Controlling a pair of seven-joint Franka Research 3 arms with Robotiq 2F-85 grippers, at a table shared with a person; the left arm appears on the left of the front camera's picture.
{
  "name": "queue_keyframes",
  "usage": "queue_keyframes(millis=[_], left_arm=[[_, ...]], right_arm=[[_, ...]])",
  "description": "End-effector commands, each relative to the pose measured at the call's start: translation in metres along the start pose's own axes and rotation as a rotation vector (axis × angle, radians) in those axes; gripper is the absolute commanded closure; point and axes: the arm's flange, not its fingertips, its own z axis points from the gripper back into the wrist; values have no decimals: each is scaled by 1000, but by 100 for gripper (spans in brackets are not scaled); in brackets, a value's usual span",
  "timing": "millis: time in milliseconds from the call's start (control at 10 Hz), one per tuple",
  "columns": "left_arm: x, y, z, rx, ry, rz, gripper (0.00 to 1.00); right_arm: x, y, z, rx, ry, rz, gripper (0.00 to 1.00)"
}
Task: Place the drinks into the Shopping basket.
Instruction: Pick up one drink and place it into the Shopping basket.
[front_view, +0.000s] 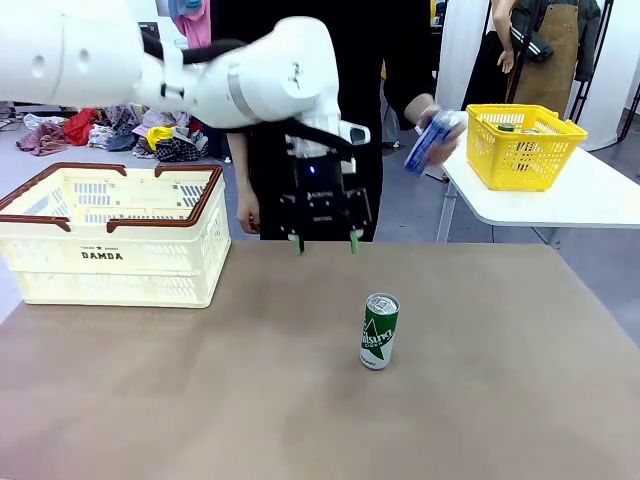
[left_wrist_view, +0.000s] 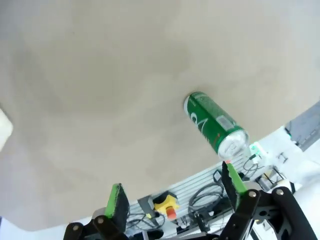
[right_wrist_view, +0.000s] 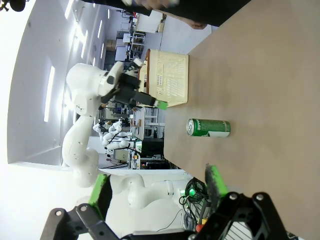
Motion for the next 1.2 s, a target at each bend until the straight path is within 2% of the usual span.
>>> queue_keyframes(millis=[0, 100, 200, 300, 400, 500, 600, 800, 900, 1100], left_arm=[[-77, 53, 67, -43, 72, -64, 0], [-140, 88, 102, -98, 65, -108, 0], [-203, 127, 129, -160, -1, -39, 0], [-249, 156, 142, -195, 3, -94, 0], [-287, 184, 148, -222, -49, -149, 0], [-316, 210, 149, -257, -128, -122, 0], [-342, 231, 140, -200, -197, -217, 0], [-380, 253, 102, -58, -374, -300, 0], [-391, 265, 85, -49, -405, -322, 0], [-399, 293, 65, -138, -441, -312, 0]], right_arm=[[2, 3, 0, 18, -10, 13, 0], [2, 3, 0, 18, -10, 13, 0], [2, 3, 0, 18, -10, 13, 0], [2, 3, 0, 18, -10, 13, 0], [2, 3, 0, 18, -10, 13, 0], [2, 3, 0, 18, -10, 13, 0], [2, 3, 0, 18, -10, 13, 0], [2, 3, 0, 18, -10, 13, 0], [2, 3, 0, 18, -10, 13, 0], [2, 3, 0, 18, -10, 13, 0]])
